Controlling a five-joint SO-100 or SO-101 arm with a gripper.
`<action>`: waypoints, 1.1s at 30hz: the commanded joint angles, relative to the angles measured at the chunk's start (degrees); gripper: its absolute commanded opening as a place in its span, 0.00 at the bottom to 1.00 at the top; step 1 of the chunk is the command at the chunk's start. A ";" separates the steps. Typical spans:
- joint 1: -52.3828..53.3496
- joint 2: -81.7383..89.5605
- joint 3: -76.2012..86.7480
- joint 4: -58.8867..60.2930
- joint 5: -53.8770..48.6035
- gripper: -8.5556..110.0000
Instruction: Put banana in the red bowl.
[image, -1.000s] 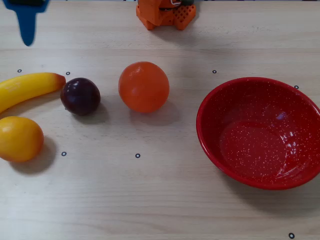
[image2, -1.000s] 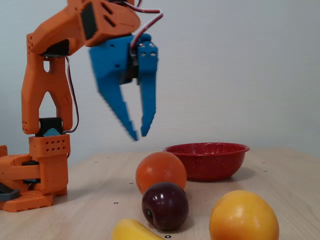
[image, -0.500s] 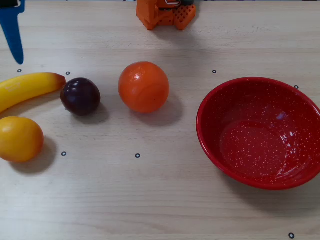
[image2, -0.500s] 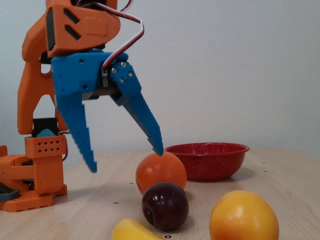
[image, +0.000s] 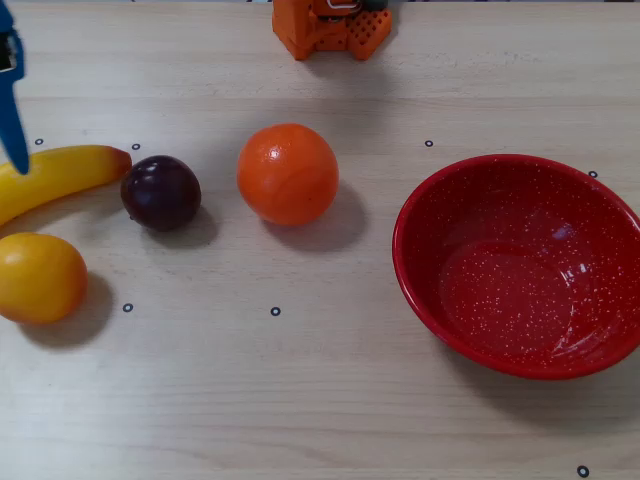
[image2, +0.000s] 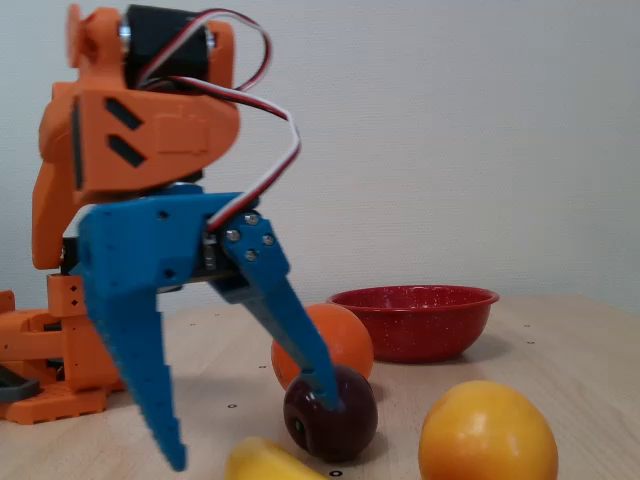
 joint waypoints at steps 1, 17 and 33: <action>0.97 2.90 -6.24 -1.76 -2.72 0.38; -0.53 -10.20 -18.72 -0.09 -6.86 0.36; -4.92 -13.62 -17.84 -1.76 -8.35 0.35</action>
